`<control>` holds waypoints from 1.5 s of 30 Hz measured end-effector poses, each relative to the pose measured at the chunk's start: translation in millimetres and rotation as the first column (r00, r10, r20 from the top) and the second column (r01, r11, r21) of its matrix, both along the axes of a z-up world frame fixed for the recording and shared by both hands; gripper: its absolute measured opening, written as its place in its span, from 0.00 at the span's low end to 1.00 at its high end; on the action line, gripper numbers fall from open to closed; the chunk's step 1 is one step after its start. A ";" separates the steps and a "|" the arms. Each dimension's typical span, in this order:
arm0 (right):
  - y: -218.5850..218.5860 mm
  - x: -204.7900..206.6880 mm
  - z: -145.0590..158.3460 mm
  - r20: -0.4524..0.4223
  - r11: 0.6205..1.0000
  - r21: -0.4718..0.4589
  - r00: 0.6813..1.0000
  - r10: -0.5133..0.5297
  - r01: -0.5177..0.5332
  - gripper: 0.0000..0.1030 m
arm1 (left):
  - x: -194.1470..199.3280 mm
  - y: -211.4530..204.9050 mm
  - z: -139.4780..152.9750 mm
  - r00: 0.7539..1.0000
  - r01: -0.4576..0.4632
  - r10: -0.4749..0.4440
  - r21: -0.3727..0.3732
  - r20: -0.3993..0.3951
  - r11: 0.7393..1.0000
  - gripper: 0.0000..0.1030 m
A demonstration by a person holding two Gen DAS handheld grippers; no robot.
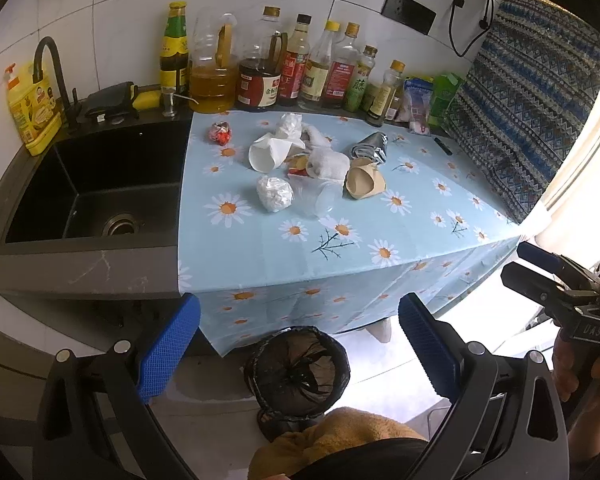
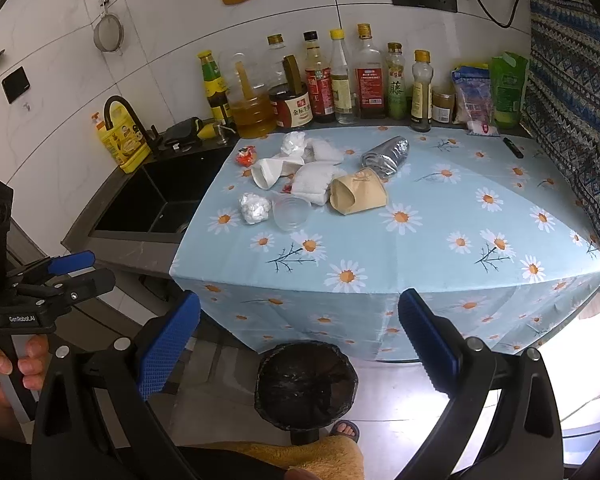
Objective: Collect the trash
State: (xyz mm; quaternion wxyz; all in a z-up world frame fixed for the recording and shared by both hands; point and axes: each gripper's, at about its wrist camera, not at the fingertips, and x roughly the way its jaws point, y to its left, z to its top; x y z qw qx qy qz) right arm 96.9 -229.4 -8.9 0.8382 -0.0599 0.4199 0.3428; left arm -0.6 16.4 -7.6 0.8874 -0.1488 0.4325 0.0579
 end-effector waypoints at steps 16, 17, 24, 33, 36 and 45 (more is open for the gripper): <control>12.4 -5.4 1.8 0.000 1.000 -0.026 1.000 0.011 -0.011 0.95 | 5.5 0.4 1.0 1.000 0.023 -0.023 -0.001 -0.017 1.000 0.94; 13.5 -6.0 1.3 -0.003 1.000 -0.025 1.000 0.012 -0.012 0.95 | 5.9 1.5 0.9 1.000 0.023 -0.023 -0.003 -0.018 1.000 0.94; 20.6 -7.0 1.4 -0.007 0.999 -0.034 1.000 0.016 -0.016 0.95 | 8.1 8.4 -3.2 0.999 0.028 -0.029 -0.015 -0.026 0.999 0.94; 28.1 9.2 -7.4 -0.029 0.999 -0.040 0.999 0.019 -0.020 0.95 | 24.4 21.1 -20.1 0.998 0.019 -0.022 -0.057 -0.057 0.998 0.94; 32.9 19.0 -10.1 -0.029 0.998 -0.046 0.999 0.031 -0.033 0.95 | 33.2 28.8 -28.2 0.998 -0.001 -0.005 -0.079 -0.070 0.997 0.94; 44.7 68.4 -25.8 -0.070 0.995 -0.039 0.994 0.086 -0.089 0.95 | 67.7 51.7 -48.8 0.994 -0.071 0.062 -0.104 -0.088 0.992 0.93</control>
